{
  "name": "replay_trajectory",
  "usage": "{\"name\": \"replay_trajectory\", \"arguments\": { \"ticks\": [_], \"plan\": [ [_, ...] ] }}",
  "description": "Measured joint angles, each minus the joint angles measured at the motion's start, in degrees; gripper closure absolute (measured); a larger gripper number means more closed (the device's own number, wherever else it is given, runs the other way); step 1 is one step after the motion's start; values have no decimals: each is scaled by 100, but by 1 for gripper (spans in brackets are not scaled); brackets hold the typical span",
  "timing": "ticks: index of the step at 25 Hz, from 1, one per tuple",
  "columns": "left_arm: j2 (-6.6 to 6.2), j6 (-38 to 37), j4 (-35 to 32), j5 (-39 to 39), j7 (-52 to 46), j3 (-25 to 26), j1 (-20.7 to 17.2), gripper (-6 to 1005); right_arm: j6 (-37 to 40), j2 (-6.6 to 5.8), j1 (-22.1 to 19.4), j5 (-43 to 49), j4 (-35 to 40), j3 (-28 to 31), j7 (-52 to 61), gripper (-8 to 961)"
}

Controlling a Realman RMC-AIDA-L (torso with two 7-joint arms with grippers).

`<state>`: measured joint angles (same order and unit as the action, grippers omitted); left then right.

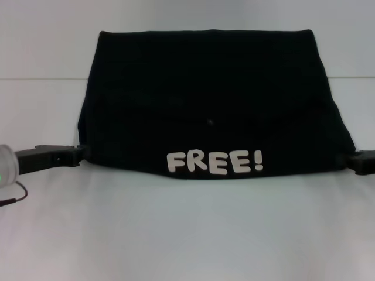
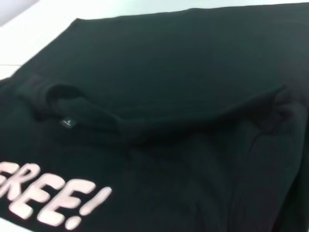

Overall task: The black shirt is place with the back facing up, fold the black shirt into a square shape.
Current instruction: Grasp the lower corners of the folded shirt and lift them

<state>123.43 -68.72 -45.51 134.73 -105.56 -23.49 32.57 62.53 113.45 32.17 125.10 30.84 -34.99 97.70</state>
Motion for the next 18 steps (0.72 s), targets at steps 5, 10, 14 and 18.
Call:
{"name": "replay_trajectory", "arguments": {
  "ticks": [5,10,14,18],
  "plan": [
    [-48,-1082,-449,-24,-9,115,-251,1000,955,7,-357,-4,189,574,-341,873],
    [-136,-2044,-644,121,2,408,-400,999,1970,-7,-771,-4,265,1152,-781,873],
    [-212,-2707,-794,377,17,538,-489,999,2764,-51,-1131,-3,396,1450,-933,873],
    [-272,-3410,-916,685,6,723,-539,999,3456,-58,-1511,16,644,1677,-946,873]
  ]
}}
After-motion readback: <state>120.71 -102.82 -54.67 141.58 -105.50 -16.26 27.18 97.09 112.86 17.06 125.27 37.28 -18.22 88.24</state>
